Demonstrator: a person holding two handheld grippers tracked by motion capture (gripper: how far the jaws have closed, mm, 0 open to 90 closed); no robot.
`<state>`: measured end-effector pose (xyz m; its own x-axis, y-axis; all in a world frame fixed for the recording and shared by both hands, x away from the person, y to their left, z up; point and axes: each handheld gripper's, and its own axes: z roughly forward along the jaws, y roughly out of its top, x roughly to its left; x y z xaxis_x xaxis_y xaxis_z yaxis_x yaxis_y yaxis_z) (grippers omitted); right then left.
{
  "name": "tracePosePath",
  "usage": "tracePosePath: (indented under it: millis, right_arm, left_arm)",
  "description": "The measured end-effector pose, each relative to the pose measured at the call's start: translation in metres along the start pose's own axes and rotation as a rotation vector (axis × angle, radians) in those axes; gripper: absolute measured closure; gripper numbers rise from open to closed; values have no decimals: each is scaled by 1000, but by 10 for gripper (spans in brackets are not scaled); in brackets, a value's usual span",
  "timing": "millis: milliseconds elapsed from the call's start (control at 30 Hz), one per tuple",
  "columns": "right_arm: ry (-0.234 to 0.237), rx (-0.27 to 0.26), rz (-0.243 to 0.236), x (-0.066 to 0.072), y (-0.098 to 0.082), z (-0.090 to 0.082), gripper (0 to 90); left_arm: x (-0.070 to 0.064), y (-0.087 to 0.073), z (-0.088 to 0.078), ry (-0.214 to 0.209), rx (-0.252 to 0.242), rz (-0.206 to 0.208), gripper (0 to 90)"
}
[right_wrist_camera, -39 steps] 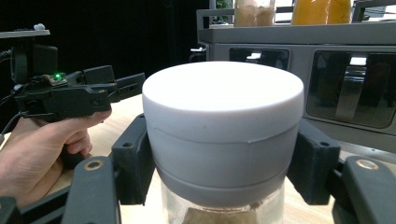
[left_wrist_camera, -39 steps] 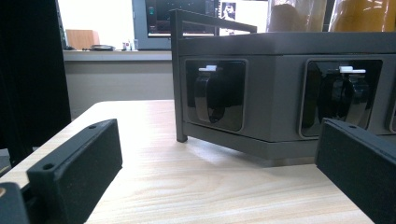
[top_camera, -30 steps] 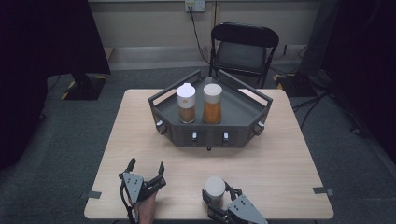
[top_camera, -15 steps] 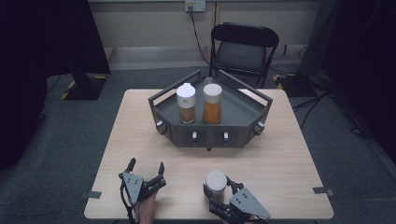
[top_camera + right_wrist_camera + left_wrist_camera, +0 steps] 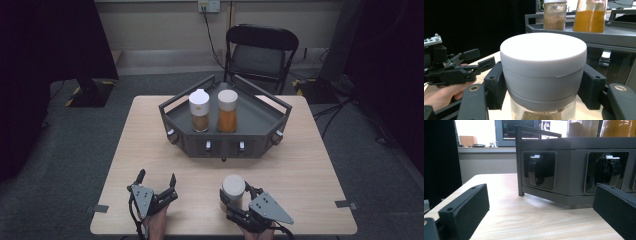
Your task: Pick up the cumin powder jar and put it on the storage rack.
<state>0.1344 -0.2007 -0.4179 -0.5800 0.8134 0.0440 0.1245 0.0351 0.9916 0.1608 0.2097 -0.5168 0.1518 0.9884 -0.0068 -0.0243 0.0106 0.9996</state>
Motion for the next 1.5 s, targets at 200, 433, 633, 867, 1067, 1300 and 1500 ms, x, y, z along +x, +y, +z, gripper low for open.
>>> tracePosePath:
  millis: [200,433,633,867,1067,1300,1500]
  right_arm:
    - [-5,2,-4,-3,9,2,335]
    - [-5,-5,-13,-7,17,6,334]
    - [-10,-8,-12,-12,24,9,335]
    - [-20,-4,-9,-17,33,15,334]
    - [-28,2,-46,-19,45,21,334]
    - [-35,-1,-55,-23,57,28,334]
    - [-44,-6,-41,-31,62,33,335]
  left_arm:
    - [0,0,0,0,0,0,3]
    - [0,0,0,0,0,0,3]
    - [0,0,0,0,0,0,3]
    - [0,0,0,0,0,0,3]
    - [0,0,0,0,0,0,3]
    - [0,0,0,0,0,0,3]
    - [0,0,0,0,0,0,3]
